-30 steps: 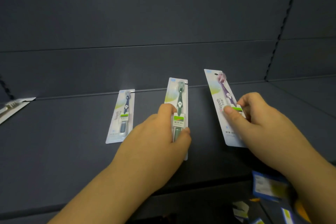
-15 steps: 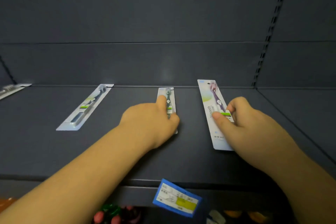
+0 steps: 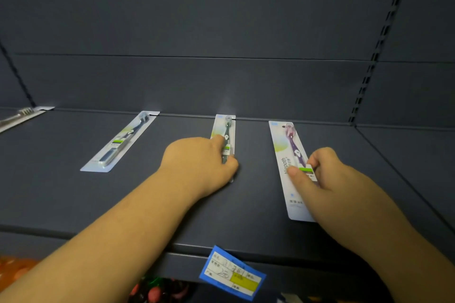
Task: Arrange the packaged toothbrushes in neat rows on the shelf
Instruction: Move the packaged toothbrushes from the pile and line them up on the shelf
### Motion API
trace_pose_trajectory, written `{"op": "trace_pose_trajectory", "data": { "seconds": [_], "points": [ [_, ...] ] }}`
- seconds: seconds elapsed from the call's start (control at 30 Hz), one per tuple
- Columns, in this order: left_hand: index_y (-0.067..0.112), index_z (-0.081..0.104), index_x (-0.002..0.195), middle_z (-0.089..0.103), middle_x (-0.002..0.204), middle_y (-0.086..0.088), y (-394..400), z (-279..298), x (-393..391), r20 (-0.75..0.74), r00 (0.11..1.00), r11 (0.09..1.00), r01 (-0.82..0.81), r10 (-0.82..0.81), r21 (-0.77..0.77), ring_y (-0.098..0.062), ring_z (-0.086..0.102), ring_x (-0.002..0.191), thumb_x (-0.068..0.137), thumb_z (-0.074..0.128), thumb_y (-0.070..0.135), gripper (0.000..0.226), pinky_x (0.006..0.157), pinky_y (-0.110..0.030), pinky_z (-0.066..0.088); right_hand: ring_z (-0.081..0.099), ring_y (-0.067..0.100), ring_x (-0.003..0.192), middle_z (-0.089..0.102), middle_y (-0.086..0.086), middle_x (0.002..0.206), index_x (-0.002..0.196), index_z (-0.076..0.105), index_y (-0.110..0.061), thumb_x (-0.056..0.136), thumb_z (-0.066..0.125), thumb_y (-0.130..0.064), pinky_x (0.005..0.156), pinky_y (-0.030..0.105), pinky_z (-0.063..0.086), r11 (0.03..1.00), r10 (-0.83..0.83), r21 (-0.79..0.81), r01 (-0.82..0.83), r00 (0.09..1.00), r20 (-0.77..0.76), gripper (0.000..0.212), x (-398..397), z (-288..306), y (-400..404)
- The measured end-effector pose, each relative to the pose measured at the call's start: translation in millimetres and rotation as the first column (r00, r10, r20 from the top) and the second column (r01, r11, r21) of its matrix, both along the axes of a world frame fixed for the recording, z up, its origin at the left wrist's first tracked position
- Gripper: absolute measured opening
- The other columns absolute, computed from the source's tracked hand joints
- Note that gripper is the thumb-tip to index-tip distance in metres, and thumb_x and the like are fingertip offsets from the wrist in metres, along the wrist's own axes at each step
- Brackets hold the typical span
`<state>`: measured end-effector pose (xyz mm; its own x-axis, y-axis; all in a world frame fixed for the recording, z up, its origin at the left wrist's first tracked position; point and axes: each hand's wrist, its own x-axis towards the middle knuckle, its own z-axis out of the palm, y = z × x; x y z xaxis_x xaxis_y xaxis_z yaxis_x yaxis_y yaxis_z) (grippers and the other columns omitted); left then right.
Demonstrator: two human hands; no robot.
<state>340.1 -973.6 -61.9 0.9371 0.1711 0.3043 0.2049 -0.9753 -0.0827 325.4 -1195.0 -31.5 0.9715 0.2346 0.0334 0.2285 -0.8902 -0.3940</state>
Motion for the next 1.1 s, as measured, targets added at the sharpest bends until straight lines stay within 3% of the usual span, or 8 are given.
{"op": "trace_pose_trajectory", "data": {
  "seconds": [0.13, 0.4, 0.57, 0.83, 1.1],
  "points": [
    [0.026, 0.052, 0.11, 0.047, 0.068, 0.004, 0.4, -0.7, 0.7, 0.021, 0.999, 1.0, 0.024, -0.025, 0.005, -0.024, 0.051, 0.069, 0.088, 0.029, 0.057, 0.045, 0.053, -0.03, 0.032, 0.047, -0.002, 0.063, 0.053, -0.009, 0.092, 0.102, 0.035, -0.025, 0.1, 0.036, -0.053, 0.045, 0.017, 0.028, 0.999, -0.028, 0.015, 0.029, 0.999, -0.02, 0.029, 0.7, 0.9, -1.4],
    [0.026, 0.049, 0.108, 0.047, 0.069, 0.005, -1.2, -2.0, 2.1, 0.012, 0.998, 0.998, 0.057, -0.056, -0.019, -0.023, 0.05, 0.069, 0.089, 0.028, 0.059, 0.043, 0.055, -0.03, 0.035, 0.048, 0.0, 0.062, 0.048, -0.011, 0.082, 0.101, 0.034, -0.026, 0.099, 0.036, -0.053, 0.045, 0.017, 0.028, 0.997, -0.056, 0.043, 0.056, 0.998, -0.013, 0.028, -1.8, 1.1, -10.9],
    [0.029, 0.045, 0.11, 0.056, 0.082, 0.003, -0.4, -1.4, 0.7, 0.009, 0.999, 0.997, 0.054, -0.054, -0.046, -0.024, 0.052, 0.076, 0.087, 0.025, 0.068, 0.05, 0.065, -0.034, 0.047, 0.05, 0.003, 0.061, 0.051, -0.012, 0.08, 0.099, 0.037, -0.024, 0.099, 0.036, -0.053, 0.046, 0.021, 0.03, 0.994, -0.087, 0.066, 0.086, 0.996, 0.026, 0.029, 3.3, -2.1, -19.6],
    [0.026, 0.036, 0.092, 0.05, 0.077, 0.004, -4.8, -1.0, 2.3, 0.01, 0.999, 0.996, 0.044, -0.043, -0.081, -0.024, 0.049, 0.072, 0.091, 0.03, 0.059, 0.034, 0.059, -0.033, 0.039, 0.048, 0.003, 0.06, 0.049, -0.011, 0.081, 0.102, 0.035, -0.025, 0.099, 0.036, -0.054, 0.044, 0.018, 0.027, 0.998, -0.06, 0.024, 0.06, 0.998, 0.011, 0.03, -0.3, -4.0, -17.3],
    [0.023, 0.046, 0.096, 0.049, 0.083, 0.003, 6.4, 11.2, -14.6, -0.035, 0.999, 0.969, -0.019, 0.011, -0.245, -0.025, 0.049, 0.08, 0.091, 0.036, 0.053, 0.032, 0.065, -0.034, 0.038, 0.051, 0.006, 0.061, 0.054, -0.008, 0.078, 0.098, 0.037, -0.023, 0.099, 0.036, -0.055, 0.047, 0.027, 0.032, 0.999, 0.038, -0.015, -0.036, 0.992, 0.117, 0.032, 2.2, 1.6, 11.0]
  ]
}}
